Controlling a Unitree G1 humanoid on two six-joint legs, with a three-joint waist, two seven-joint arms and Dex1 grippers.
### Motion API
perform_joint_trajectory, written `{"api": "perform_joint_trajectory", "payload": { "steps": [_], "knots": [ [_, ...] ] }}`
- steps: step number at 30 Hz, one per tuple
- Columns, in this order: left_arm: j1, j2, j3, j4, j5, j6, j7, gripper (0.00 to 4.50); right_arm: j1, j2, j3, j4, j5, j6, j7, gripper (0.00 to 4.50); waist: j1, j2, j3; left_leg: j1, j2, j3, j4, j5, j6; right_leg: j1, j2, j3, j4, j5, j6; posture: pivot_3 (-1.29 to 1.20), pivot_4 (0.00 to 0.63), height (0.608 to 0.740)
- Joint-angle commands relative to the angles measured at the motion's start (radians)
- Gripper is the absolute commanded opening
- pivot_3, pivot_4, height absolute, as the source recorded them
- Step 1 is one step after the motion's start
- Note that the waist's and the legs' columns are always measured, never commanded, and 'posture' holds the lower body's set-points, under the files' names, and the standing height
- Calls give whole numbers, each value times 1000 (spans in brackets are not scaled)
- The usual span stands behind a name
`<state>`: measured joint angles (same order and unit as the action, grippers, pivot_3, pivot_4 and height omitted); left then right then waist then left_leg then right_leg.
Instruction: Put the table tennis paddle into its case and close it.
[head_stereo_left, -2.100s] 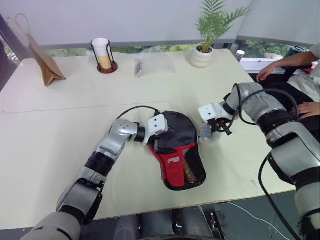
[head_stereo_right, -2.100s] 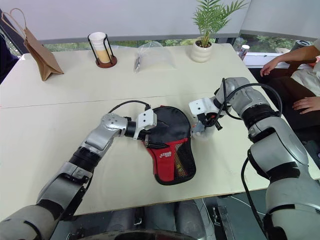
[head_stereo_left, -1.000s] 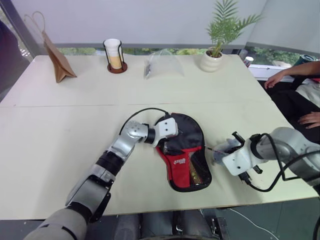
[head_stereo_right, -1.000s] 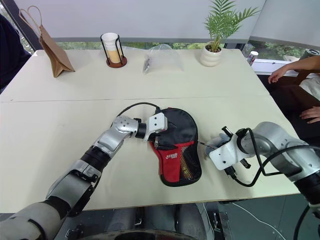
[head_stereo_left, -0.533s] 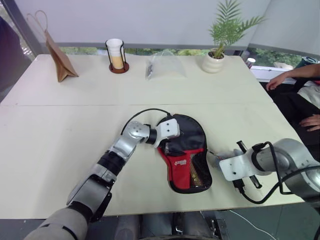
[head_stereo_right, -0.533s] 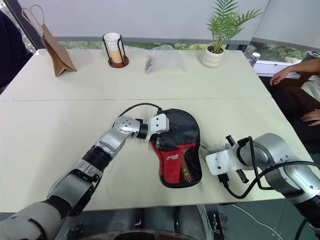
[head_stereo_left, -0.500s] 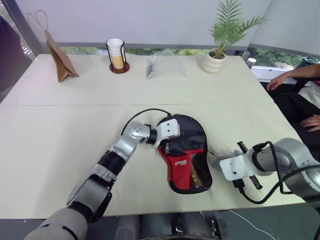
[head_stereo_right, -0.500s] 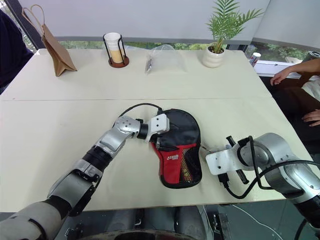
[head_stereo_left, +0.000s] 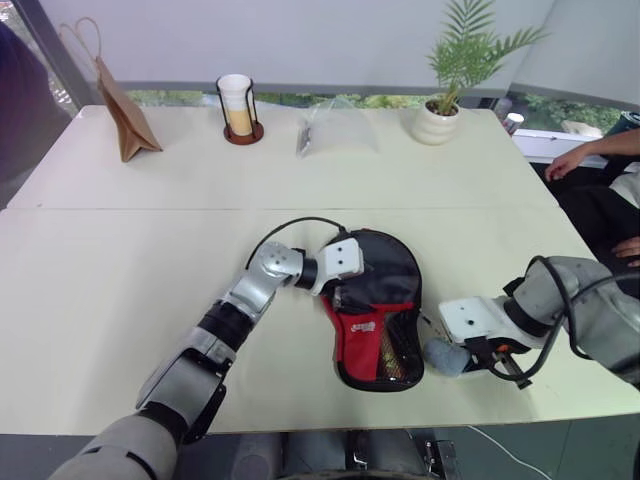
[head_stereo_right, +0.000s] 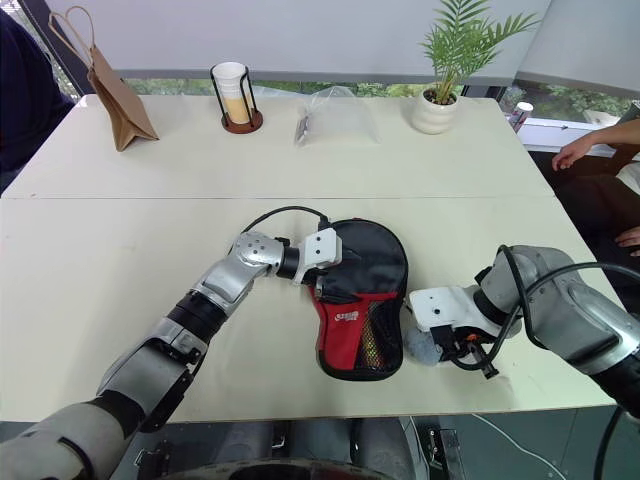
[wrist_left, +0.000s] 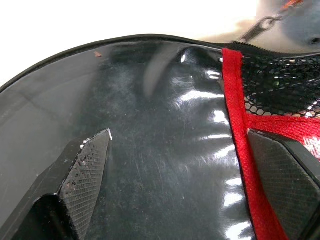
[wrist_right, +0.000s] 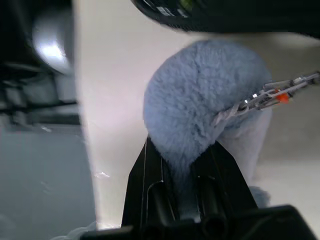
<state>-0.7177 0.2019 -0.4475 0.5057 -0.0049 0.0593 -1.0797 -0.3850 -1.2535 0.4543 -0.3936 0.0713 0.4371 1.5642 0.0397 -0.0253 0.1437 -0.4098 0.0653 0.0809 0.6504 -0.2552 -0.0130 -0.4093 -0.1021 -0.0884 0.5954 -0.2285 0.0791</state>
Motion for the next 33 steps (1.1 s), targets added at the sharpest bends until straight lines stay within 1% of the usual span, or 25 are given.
{"api": "perform_joint_trajectory", "payload": {
  "steps": [1, 8, 12, 16, 20, 23, 25, 28, 33],
  "knots": [
    [29, 43, -20, 67, 74, 39, 30, 4500, -20, -37, 106, -13, 139, 17, 50, 202, 0, 0, 0, 0, 0, 0, 0, 0, 0, 0, 0, 0, 0, 0, 0, 0, 150, 740],
    [34, 46, -21, 56, 72, 46, 28, 4500, -64, -62, 218, 14, 152, -17, 50, 202, -2, 1, 0, 0, 0, 0, 0, 0, 0, 0, 0, 0, 0, -1, 1, 0, 150, 740],
    [36, 46, -22, 52, 72, 50, 27, 4500, -28, -134, 259, -10, 151, -73, 50, 202, 0, 2, 0, 0, 0, 0, 0, 0, 0, -1, 0, 0, 0, -1, 1, 0, 150, 740],
    [37, 45, -23, 51, 72, 53, 28, 4500, 29, -191, 270, -19, 128, -136, 50, 202, 0, 2, 0, 0, 0, 1, 0, 0, 0, 0, 0, 0, 0, -1, 1, 0, 150, 740],
    [37, 44, -23, 52, 72, 53, 28, 4500, 72, -222, 254, -12, 103, -189, 50, 202, 0, 2, 0, 0, 0, 1, 0, 0, 0, 0, -1, 0, 0, -1, 2, 0, 150, 740],
    [33, 42, -22, 58, 71, 50, 30, 4500, 82, -216, 212, 15, 87, -211, 50, 202, 0, 2, 0, 0, 0, 1, 0, 0, 0, 0, -1, 0, 0, -1, 2, 0, 150, 740],
    [29, 40, -19, 65, 70, 48, 33, 4500, 68, -195, 181, 44, 75, -218, 50, 202, 0, 2, 0, 0, 0, 1, 0, 0, 0, 0, -1, 0, 0, -1, 2, 0, 150, 740],
    [21, 39, -13, 74, 68, 41, 36, 4500, 10, -169, 137, 85, 87, -206, 50, 202, -2, 3, 0, 0, -1, 2, 1, 0, 0, 0, -1, 0, 0, -1, 2, 0, 150, 740],
    [-3, 25, 45, 68, 15, 54, 35, 4500, -87, -112, 98, 176, 88, -185, 50, 202, -5, 6, 3, 0, 0, 2, 3, -1, -2, -1, -1, 0, 0, -1, 2, 0, 150, 740]
  ]
}}
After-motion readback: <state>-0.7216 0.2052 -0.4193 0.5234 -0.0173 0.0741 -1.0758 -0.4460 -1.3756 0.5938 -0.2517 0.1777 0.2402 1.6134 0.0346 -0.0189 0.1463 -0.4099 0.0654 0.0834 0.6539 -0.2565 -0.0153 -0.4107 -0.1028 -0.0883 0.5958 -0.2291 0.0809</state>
